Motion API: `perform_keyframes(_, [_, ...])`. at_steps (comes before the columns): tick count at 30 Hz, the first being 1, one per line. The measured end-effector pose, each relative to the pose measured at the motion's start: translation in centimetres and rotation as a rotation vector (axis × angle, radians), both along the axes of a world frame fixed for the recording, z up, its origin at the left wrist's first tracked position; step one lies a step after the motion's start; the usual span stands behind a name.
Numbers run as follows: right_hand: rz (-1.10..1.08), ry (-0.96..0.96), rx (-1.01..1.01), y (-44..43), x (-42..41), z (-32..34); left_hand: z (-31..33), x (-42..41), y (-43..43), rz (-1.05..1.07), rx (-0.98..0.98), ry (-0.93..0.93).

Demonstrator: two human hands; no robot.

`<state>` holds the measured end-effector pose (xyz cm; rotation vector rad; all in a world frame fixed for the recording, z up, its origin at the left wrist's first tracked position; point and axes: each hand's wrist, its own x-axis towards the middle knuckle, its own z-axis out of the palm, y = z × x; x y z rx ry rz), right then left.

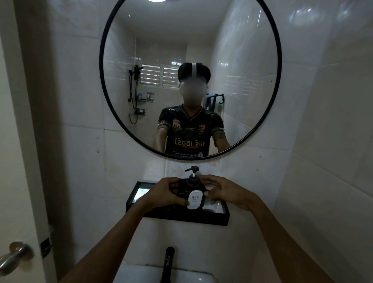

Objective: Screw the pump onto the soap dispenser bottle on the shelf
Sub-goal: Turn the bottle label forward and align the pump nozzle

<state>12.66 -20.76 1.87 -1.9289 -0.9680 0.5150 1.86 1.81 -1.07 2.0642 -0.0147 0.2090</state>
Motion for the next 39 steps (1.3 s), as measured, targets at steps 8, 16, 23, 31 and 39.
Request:
perform_keyframes(8, [0.002, -0.002, -0.004, -0.3, 0.7, -0.4, -1.0, 0.1, 0.9, -0.035, -0.051, 0.037])
perform_keyframes(16, [0.033, -0.148, -0.077, -0.1, 1.5, 2.6, -1.1, 0.4, 1.7, -0.107, -0.116, 0.103])
perform_keyframes(23, [0.04, -0.313, -0.049, 1.8, 0.7, 5.2, -1.3, 0.6, 2.0, -0.115, -0.141, 0.113])
perform_keyframes(31, [0.1, -0.336, -0.008, 2.8, 0.4, 6.2, -1.2, 0.3, 1.9, -0.114, -0.141, 0.11])
perform_keyframes(39, [0.158, -0.372, -0.033, 3.0, 0.7, 6.2, -1.0, 0.3, 1.8, -0.123, -0.175, 0.133])
